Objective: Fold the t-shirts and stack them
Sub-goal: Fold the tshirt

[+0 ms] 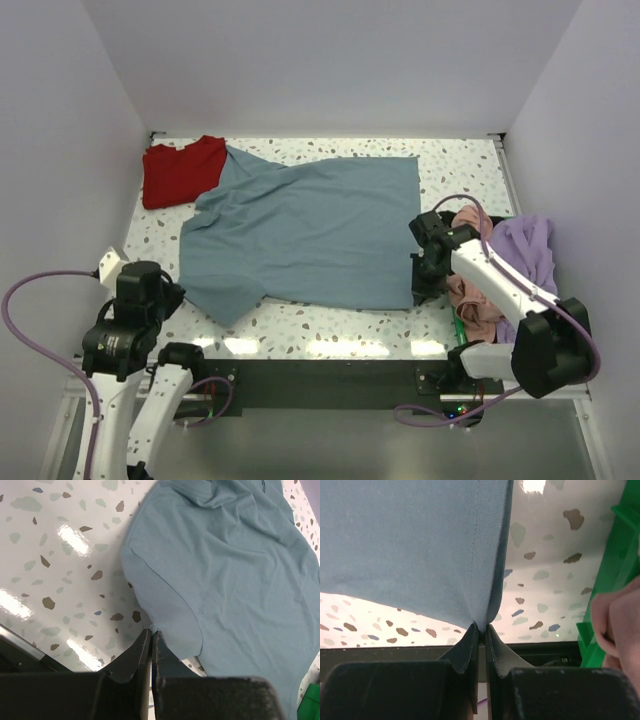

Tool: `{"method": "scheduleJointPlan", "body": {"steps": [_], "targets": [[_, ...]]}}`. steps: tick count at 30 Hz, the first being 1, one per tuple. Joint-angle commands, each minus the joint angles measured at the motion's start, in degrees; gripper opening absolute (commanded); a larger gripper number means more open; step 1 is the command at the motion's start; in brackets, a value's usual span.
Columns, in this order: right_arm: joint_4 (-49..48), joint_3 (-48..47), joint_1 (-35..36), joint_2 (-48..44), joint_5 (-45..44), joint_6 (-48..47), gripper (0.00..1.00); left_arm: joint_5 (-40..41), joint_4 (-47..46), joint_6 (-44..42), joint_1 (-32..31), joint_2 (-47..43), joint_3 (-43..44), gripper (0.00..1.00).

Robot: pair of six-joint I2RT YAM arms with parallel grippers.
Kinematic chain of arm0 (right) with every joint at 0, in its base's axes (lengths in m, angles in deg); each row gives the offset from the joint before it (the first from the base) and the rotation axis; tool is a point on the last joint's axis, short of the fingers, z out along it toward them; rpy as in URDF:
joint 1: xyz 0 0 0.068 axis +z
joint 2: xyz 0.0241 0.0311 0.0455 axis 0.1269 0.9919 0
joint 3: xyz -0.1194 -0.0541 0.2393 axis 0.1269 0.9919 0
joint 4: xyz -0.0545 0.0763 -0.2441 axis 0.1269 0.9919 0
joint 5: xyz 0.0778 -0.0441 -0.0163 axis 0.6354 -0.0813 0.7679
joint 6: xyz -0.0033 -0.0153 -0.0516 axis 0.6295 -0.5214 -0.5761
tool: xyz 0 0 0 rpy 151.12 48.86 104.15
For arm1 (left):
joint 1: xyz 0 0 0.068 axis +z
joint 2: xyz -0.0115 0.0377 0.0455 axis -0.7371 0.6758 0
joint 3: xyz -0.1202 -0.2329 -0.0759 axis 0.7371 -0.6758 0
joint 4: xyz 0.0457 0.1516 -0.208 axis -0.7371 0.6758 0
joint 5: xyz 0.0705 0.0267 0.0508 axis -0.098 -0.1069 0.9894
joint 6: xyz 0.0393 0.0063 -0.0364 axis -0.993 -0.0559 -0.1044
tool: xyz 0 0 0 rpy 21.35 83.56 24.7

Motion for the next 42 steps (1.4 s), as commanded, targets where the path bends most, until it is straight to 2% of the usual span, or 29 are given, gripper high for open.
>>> {"method": "scheduleJointPlan", "body": {"steps": [1, 6, 10, 16, 27, 42], "targets": [[5.26, 0.91, 0.43, -3.69, -1.33, 2.17, 0.00, 3.03, 6.18, -0.59, 0.33, -0.62, 4.85, 0.00], [8.68, 2.93, 0.61, -8.27, -0.89, 3.40, 0.00, 3.04, 8.73, -2.08, 0.24, -1.41, 6.71, 0.00], [11.14, 3.98, 0.69, -10.90, -0.46, 4.28, 0.00, -0.47, 8.74, -2.35, 0.33, -2.03, 6.00, 0.00], [12.64, 5.65, 0.69, -13.37, -0.45, 5.24, 0.00, -1.09, 7.07, -4.18, 0.42, -0.80, 5.13, 0.00], [3.42, 10.84, 0.69, -8.54, 2.27, 5.77, 0.00, -8.39, -8.39, -9.20, 0.33, 6.84, -0.06, 0.00], [0.78, 0.56, -0.36, 1.29, -0.72, 3.14, 0.00, -10.85, -24.22, -15.88, 0.33, 20.38, 2.84, 0.00]]}}
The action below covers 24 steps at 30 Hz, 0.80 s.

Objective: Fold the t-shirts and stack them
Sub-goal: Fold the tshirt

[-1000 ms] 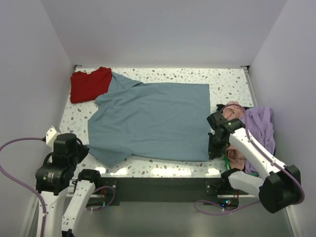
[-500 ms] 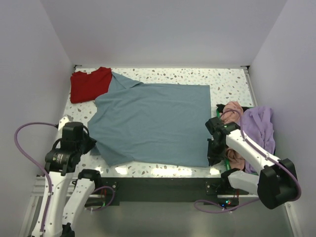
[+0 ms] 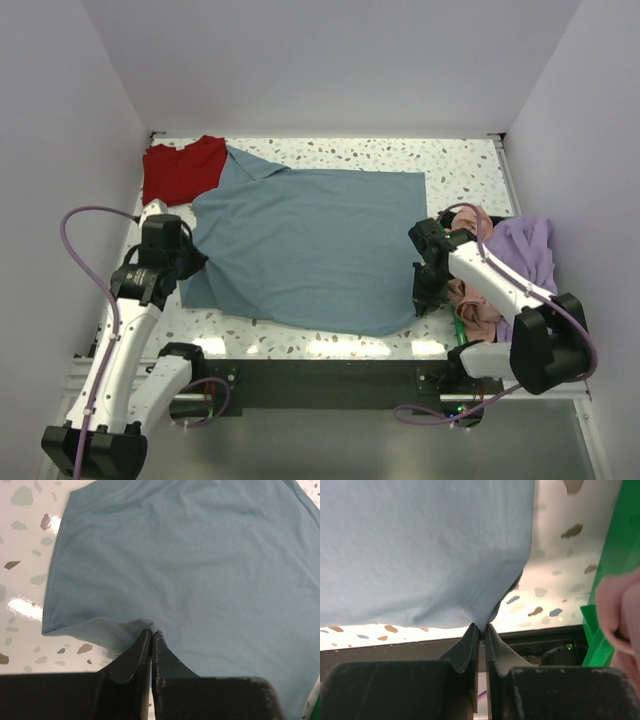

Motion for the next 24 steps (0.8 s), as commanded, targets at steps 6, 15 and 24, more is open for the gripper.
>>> {"method": "scheduleJointPlan", "body": {"steps": [6, 15, 24], "targets": [[-3.16, -7.94, -4.35, 5.83, -1.11, -3.98, 0.00, -0.16, -10.36, -4.76, 0.31, 6.18, 5.77, 0.00], [-4.39, -15.94, -9.28, 13.47, -0.32, -7.41, 0.00, 1.51, -13.88, -7.40, 0.48, 11.89, 10.00, 0.00], [-2.90, -22.35, -11.65, 18.30, -1.28, -8.64, 0.00, 2.13, -14.32, -9.60, 2.68, 13.39, 14.39, 0.00]]}}
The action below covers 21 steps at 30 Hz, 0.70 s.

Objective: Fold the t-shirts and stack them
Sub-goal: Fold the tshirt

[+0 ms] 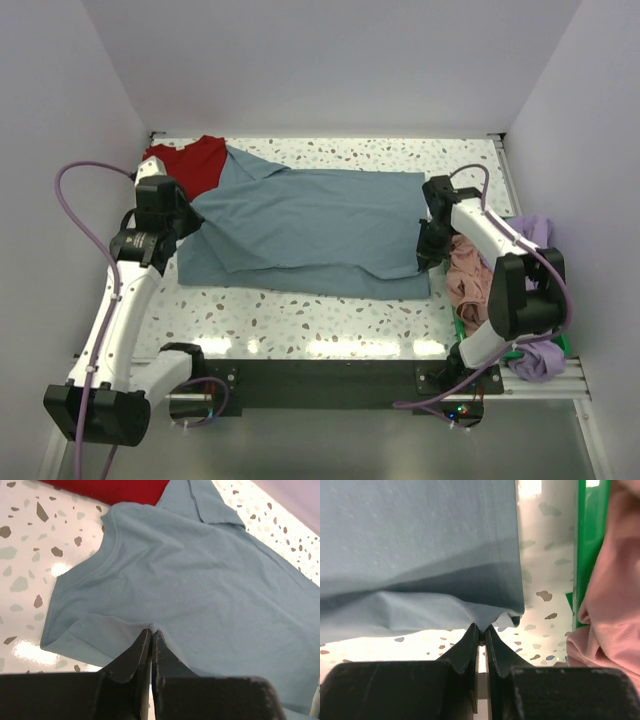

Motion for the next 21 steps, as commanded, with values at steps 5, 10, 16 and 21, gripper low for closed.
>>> {"method": "scheduleJointPlan", "body": {"steps": [5, 10, 16, 21], "targets": [[1.41, -6.44, -1.32, 2.21, -2.45, -2.39, 0.00, -0.99, -5.23, -2.87, 2.14, 1.50, 2.46, 0.00], [0.45, -6.79, -1.84, 4.05, -2.63, -2.66, 0.00, -2.66, -7.52, -4.19, 3.11, 3.96, 0.96, 0.00], [-0.52, -7.32, -2.29, 5.46, -3.16, -2.83, 0.00, -4.50, -10.77, -5.95, 4.25, 6.95, -0.44, 0.00], [-1.05, -8.20, -2.46, 6.95, -3.51, -3.01, 0.00, -5.99, -12.88, -6.48, 5.57, 10.02, -0.53, 0.00]]}}
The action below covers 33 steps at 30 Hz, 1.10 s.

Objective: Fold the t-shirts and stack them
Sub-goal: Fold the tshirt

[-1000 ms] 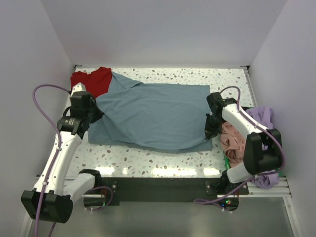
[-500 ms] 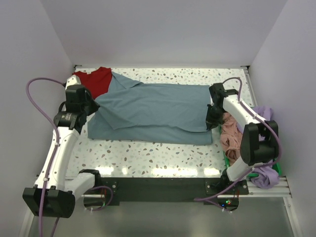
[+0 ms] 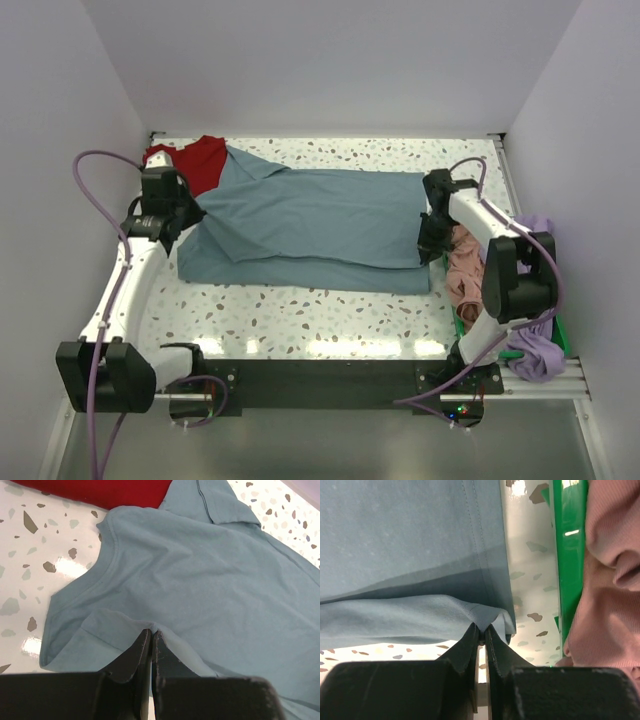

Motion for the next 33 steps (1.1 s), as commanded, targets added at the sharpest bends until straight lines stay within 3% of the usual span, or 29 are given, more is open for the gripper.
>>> {"method": "scheduleJointPlan", "body": {"steps": [1, 10, 11, 12, 13, 14, 15, 18, 20, 23, 27, 33], "targets": [[-0.70, -2.63, -0.52, 0.44, -1.93, -1.04, 0.00, -1.61, -5.45, -1.82, 1.57, 1.39, 0.06, 0.00], [-1.23, -5.44, -0.61, 3.08, -2.02, -1.22, 0.00, -0.20, -9.32, -1.64, 1.48, 6.40, 1.11, 0.01], [-1.14, -5.96, -0.69, 3.34, -1.76, -1.31, 0.00, -0.90, -10.36, -1.73, 1.57, 6.93, 1.37, 0.11], [-0.62, -7.27, -0.61, 3.60, -1.50, -1.74, 0.05, -1.16, -10.72, -1.82, 1.48, 7.89, 1.90, 0.36], [-0.26, -8.16, -0.61, 3.87, -1.15, -1.92, 0.11, -1.25, -10.81, -1.91, 1.57, 8.42, 3.38, 0.49], [0.17, -9.03, -0.61, 3.61, -0.36, -2.27, 0.27, -1.26, -10.47, -2.00, 1.57, 9.39, 4.27, 0.60], [0.61, -10.61, -0.61, 3.35, 0.17, -2.97, 0.34, -1.08, -10.20, -2.08, 1.48, 9.57, 5.23, 0.78], [0.62, -12.99, -0.52, 0.45, 1.40, -5.08, 0.52, -0.47, -8.98, -2.35, 1.48, 9.40, 7.09, 0.89], [0.62, -13.17, -0.43, -2.26, 1.49, -5.79, 0.61, -0.29, -7.75, -2.96, 1.48, 8.61, 5.52, 0.91], [0.88, -10.81, -0.34, -6.04, 2.19, -6.14, 0.63, -0.90, -7.13, -3.93, 1.75, 4.93, -0.28, 0.92], [-0.78, -1.06, -0.17, -10.45, 3.69, -5.53, 0.63, -2.57, -6.51, -4.63, 4.20, 0.26, -10.90, 0.89], [-4.56, 10.10, -0.08, -13.88, 4.48, -4.56, 0.58, -3.72, -4.05, -8.06, 9.48, -3.17, -17.25, 0.82]]}}
